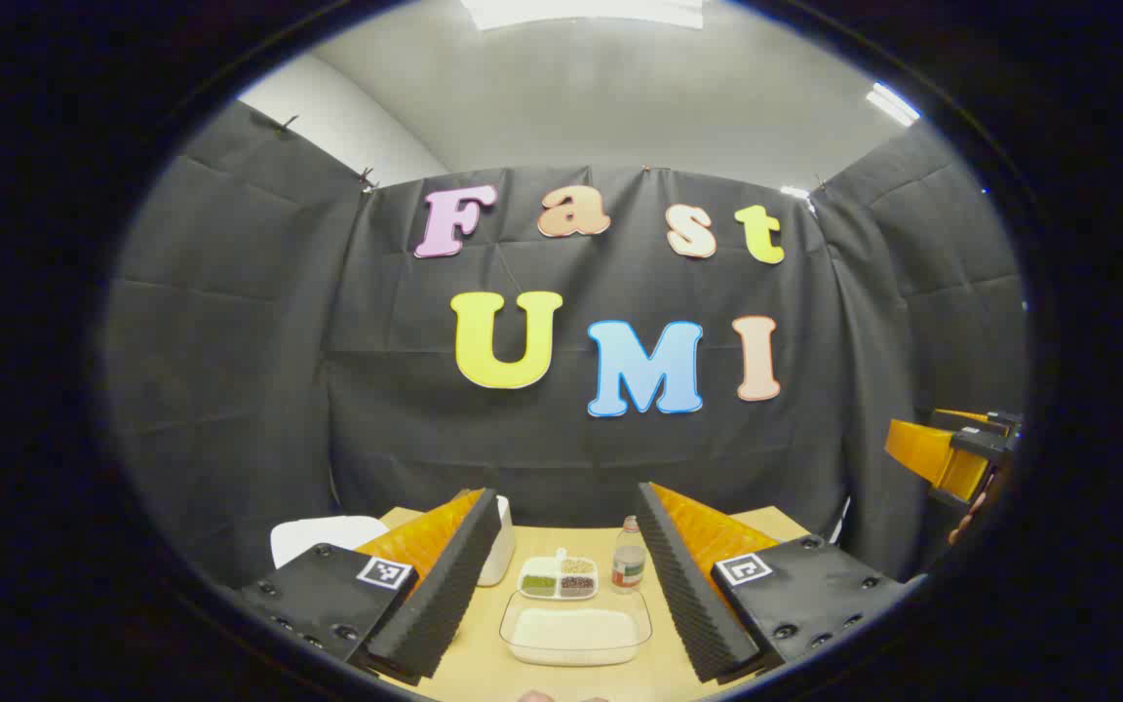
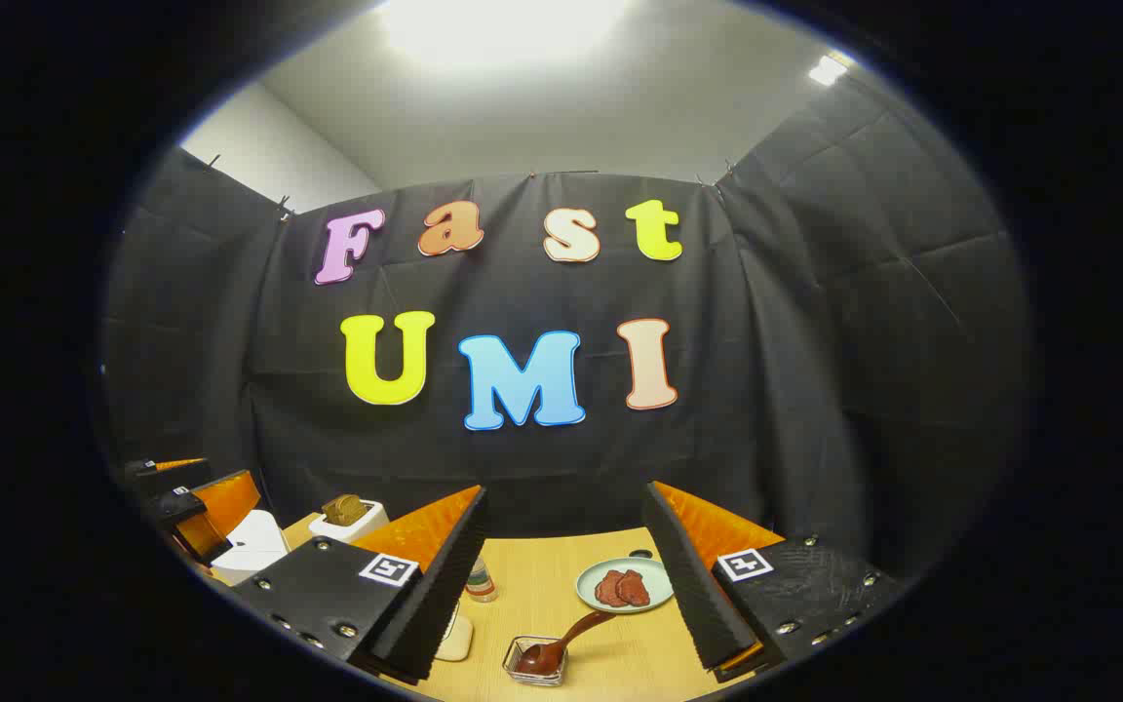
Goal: Close the left gripper, press the button to open the rice cooker; take a wooden spoon from the chopstick holder with the right hand, scoop a spoonful of rice and pour it into the rice cooker, then put the wooden spoon back into the chopstick holder.
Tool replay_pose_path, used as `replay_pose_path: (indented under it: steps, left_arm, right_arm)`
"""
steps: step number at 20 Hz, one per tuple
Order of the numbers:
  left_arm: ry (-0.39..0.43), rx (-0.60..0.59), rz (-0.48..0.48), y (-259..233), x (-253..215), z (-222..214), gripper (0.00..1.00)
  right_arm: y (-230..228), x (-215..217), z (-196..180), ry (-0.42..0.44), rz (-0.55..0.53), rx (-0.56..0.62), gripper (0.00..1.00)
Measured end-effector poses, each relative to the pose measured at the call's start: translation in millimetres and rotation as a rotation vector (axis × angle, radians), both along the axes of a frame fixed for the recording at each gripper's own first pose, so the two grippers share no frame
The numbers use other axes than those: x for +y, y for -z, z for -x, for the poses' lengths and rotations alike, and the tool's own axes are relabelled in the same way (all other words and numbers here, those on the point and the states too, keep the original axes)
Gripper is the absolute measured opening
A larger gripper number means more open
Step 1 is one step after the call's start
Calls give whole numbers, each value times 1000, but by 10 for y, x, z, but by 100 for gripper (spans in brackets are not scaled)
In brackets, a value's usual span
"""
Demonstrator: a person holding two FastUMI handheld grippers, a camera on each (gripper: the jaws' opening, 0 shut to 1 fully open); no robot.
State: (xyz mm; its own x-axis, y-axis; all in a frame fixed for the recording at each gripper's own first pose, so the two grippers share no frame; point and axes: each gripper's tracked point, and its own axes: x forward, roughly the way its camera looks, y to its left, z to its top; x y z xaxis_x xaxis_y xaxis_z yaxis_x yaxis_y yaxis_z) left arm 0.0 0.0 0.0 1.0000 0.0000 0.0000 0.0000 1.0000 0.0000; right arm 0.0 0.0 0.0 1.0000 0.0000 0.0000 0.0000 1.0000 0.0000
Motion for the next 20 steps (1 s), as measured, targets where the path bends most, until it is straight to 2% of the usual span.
replay_pose_path:
  steps: [3,9,16,20]
  left_arm:
    - [17,-8,39,-49,-19,15,96]
    - [15,-9,19,-19,27,31,98]
    - [-36,-10,-11,-25,292,-14,96]
    - [-99,-20,-26,-33,574,-57,95]
  right_arm:
    - [35,27,11,-8,-2,16,96]
    - [18,121,82,-22,22,23,96]
    - [29,225,53,-47,11,22,96]
    - [122,310,12,-68,11,44,96]
